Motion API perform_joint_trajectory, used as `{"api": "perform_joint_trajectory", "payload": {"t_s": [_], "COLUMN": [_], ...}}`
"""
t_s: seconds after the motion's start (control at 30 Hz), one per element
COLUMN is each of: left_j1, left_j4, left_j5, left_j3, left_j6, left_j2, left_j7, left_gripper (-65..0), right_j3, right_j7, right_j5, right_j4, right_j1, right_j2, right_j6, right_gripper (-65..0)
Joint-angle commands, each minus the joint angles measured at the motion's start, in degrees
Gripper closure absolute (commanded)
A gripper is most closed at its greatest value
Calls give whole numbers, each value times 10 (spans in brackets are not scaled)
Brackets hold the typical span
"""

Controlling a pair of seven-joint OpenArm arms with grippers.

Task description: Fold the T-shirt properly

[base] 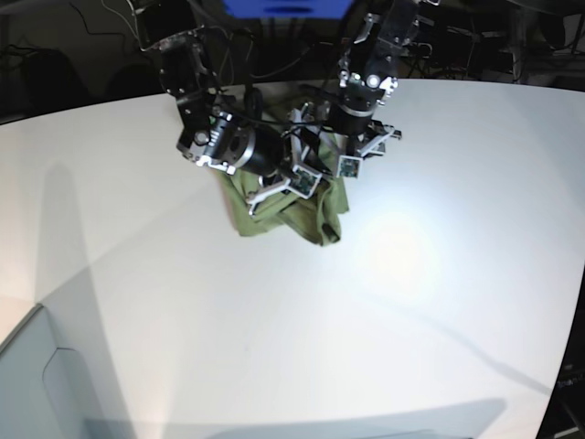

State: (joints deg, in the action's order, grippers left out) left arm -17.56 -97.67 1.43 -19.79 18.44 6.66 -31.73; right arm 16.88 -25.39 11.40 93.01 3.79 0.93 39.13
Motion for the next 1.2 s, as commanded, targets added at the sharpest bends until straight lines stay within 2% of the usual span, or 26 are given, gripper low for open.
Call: {"api": "perform_joint_trajectory", "payload": {"t_s": [0.0, 0.2, 0.27, 0.37, 0.53, 0.6, 0.77, 0.9, 1.0, 1.17], "left_j1": [-6, -7, -7, -7, -7, -7, -7, -24, -38, -56], "left_j4": [-5, -7, -8, -9, -9, -9, -10, -34, -60, -102], "left_j5": [7, 6, 5, 5, 6, 10, 10, 8, 5, 8], "left_j3": [-1, -1, -1, -1, -1, -1, 0, 0, 0, 1], "left_j6": [3, 3, 4, 4, 4, 4, 4, 4, 4, 4], "left_j2": [-1, -1, -1, -1, 6, 10, 11, 12, 15, 29], "left_j7": [-20, -20, -20, -20, -21, -21, -21, -21, -21, -21], "left_gripper": [-376, -376, -376, -376, -376, -376, -376, -376, -376, -376], "right_j3": [0, 1, 2, 1, -1, -23, -115, -204, -212, -209], "right_j7": [14, 14, 10, 10, 13, 14, 14, 9, 9, 9], "right_j5": [-14, -12, -12, -12, -15, -15, -22, -76, -97, -99], "right_j4": [9, 7, 7, 8, 30, 65, 123, 117, 97, 44], "right_j1": [-13, -17, -17, -16, -3, 12, 31, 26, 13, 5], "right_j2": [3, 1, 0, -2, -28, -35, -23, -13, -15, -13], "right_j6": [9, 9, 9, 9, 9, 9, 9, 9, 9, 9], "right_gripper": [0, -2, -21, -119, -339, -377, -382, -383, -383, -384]}}
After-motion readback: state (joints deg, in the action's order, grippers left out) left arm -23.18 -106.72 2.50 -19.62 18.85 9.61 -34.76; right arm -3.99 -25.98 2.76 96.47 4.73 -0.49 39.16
